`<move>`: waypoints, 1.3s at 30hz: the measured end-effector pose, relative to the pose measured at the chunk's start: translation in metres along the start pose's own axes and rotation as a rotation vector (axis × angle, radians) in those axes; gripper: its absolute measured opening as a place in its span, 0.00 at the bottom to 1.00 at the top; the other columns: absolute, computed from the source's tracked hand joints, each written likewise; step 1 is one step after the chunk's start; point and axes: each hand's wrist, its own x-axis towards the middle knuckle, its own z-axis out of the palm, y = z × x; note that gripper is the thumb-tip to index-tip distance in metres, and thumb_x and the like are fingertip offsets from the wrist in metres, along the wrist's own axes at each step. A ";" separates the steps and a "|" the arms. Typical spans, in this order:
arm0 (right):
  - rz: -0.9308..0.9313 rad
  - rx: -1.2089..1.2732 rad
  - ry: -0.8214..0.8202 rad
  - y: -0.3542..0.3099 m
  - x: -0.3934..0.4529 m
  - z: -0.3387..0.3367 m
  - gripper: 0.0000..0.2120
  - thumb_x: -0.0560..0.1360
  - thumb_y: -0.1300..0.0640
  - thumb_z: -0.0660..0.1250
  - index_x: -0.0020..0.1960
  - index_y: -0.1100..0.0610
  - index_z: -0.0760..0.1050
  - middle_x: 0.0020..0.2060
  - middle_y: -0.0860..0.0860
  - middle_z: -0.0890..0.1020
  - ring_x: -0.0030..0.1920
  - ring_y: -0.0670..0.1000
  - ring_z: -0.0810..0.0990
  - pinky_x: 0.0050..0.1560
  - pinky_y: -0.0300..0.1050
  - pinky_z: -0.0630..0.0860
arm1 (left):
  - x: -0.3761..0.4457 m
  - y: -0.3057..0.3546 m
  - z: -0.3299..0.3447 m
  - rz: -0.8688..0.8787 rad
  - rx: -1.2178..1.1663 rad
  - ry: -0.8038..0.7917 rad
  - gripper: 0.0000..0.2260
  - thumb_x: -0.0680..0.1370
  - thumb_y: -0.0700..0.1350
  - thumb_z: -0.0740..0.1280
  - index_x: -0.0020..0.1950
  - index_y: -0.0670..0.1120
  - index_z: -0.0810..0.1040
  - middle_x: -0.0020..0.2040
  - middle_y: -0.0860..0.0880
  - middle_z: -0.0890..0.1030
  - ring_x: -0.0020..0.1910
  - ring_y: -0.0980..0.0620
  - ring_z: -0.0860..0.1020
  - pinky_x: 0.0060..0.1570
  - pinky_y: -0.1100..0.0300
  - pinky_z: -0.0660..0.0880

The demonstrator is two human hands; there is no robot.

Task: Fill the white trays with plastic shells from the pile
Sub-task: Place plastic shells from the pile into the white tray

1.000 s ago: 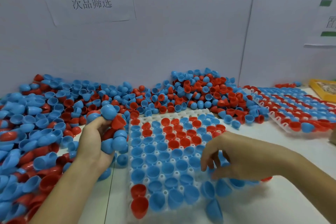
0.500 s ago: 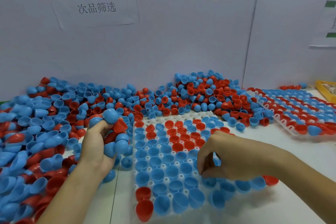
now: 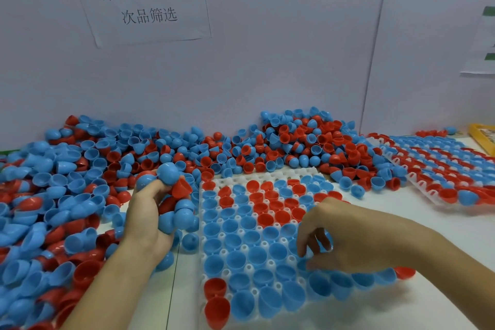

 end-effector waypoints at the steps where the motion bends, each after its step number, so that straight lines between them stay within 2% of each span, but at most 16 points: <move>1: 0.000 -0.007 -0.038 -0.002 -0.001 0.001 0.08 0.74 0.44 0.73 0.53 0.43 0.82 0.44 0.37 0.81 0.46 0.39 0.79 0.46 0.38 0.80 | 0.000 0.000 0.000 0.000 -0.001 -0.002 0.08 0.79 0.42 0.62 0.54 0.43 0.79 0.42 0.48 0.80 0.39 0.53 0.78 0.38 0.60 0.76; 4: 0.013 -0.052 -0.093 -0.005 0.000 0.006 0.08 0.74 0.47 0.73 0.53 0.45 0.83 0.47 0.40 0.83 0.46 0.44 0.81 0.47 0.40 0.81 | 0.000 0.000 0.000 0.005 -0.001 -0.006 0.08 0.79 0.42 0.62 0.55 0.43 0.79 0.42 0.48 0.80 0.39 0.53 0.78 0.37 0.61 0.76; 9: 0.016 -0.130 -0.071 -0.009 0.003 0.011 0.09 0.75 0.49 0.73 0.54 0.48 0.83 0.47 0.40 0.84 0.45 0.43 0.82 0.48 0.40 0.81 | -0.001 -0.002 0.002 0.009 -0.006 -0.016 0.10 0.80 0.41 0.62 0.59 0.42 0.77 0.44 0.47 0.79 0.41 0.52 0.78 0.41 0.59 0.76; 14: 0.018 -0.088 -0.072 -0.006 0.000 0.001 0.09 0.75 0.50 0.73 0.55 0.46 0.83 0.46 0.39 0.82 0.45 0.40 0.79 0.43 0.35 0.79 | 0.000 -0.001 0.001 -0.007 0.009 -0.009 0.06 0.80 0.41 0.62 0.48 0.43 0.79 0.41 0.48 0.79 0.39 0.52 0.77 0.42 0.58 0.75; 16: 0.049 -0.063 -0.044 -0.001 -0.004 -0.007 0.07 0.76 0.50 0.72 0.54 0.44 0.83 0.44 0.37 0.80 0.44 0.37 0.78 0.40 0.33 0.77 | 0.000 -0.001 0.001 -0.009 0.008 -0.008 0.06 0.80 0.41 0.62 0.46 0.43 0.79 0.41 0.48 0.79 0.40 0.52 0.77 0.43 0.58 0.75; 18: 0.085 -0.059 -0.044 0.005 -0.009 -0.012 0.07 0.76 0.49 0.72 0.53 0.43 0.83 0.43 0.37 0.80 0.44 0.39 0.79 0.41 0.34 0.77 | 0.001 -0.001 0.000 -0.008 0.002 -0.012 0.06 0.80 0.41 0.62 0.49 0.43 0.79 0.42 0.47 0.79 0.41 0.52 0.77 0.43 0.58 0.75; 23: 0.115 -0.081 -0.172 0.009 -0.012 -0.007 0.10 0.73 0.43 0.73 0.54 0.41 0.82 0.47 0.38 0.82 0.46 0.43 0.80 0.40 0.35 0.76 | 0.001 -0.002 0.000 0.007 0.000 -0.010 0.08 0.79 0.41 0.63 0.56 0.43 0.78 0.42 0.48 0.79 0.39 0.53 0.78 0.38 0.61 0.77; 26: 0.113 -0.126 -0.166 0.007 -0.009 0.000 0.10 0.73 0.44 0.73 0.53 0.44 0.82 0.47 0.40 0.83 0.44 0.43 0.80 0.37 0.33 0.74 | 0.001 -0.002 0.000 0.008 -0.008 -0.012 0.11 0.79 0.41 0.63 0.60 0.42 0.77 0.43 0.48 0.80 0.41 0.52 0.78 0.41 0.59 0.76; 28: 0.111 -0.142 -0.154 0.006 -0.008 0.001 0.09 0.74 0.45 0.73 0.53 0.45 0.83 0.46 0.39 0.82 0.43 0.43 0.80 0.37 0.33 0.74 | 0.002 -0.002 -0.001 0.004 -0.005 -0.012 0.11 0.79 0.42 0.63 0.60 0.42 0.78 0.44 0.47 0.80 0.42 0.52 0.78 0.43 0.58 0.75; 32: 0.118 -0.147 -0.124 0.005 -0.009 -0.002 0.09 0.74 0.46 0.73 0.53 0.45 0.83 0.47 0.38 0.81 0.45 0.43 0.79 0.38 0.33 0.74 | 0.002 -0.003 -0.001 -0.007 0.008 -0.012 0.07 0.79 0.42 0.63 0.52 0.43 0.80 0.42 0.48 0.81 0.41 0.52 0.79 0.42 0.58 0.75; 36: 0.117 -0.129 -0.132 0.005 -0.009 0.000 0.10 0.75 0.46 0.73 0.55 0.45 0.82 0.49 0.39 0.81 0.47 0.43 0.79 0.40 0.33 0.75 | 0.003 -0.003 -0.001 -0.002 -0.007 -0.011 0.10 0.79 0.42 0.63 0.58 0.42 0.79 0.42 0.48 0.80 0.41 0.52 0.79 0.43 0.57 0.75; 39: 0.120 -0.106 -0.137 0.005 -0.011 0.000 0.10 0.75 0.47 0.73 0.55 0.45 0.83 0.50 0.38 0.82 0.48 0.42 0.80 0.41 0.32 0.75 | 0.002 -0.002 -0.001 -0.004 -0.015 -0.012 0.09 0.79 0.42 0.63 0.58 0.42 0.78 0.42 0.48 0.81 0.40 0.52 0.79 0.42 0.58 0.75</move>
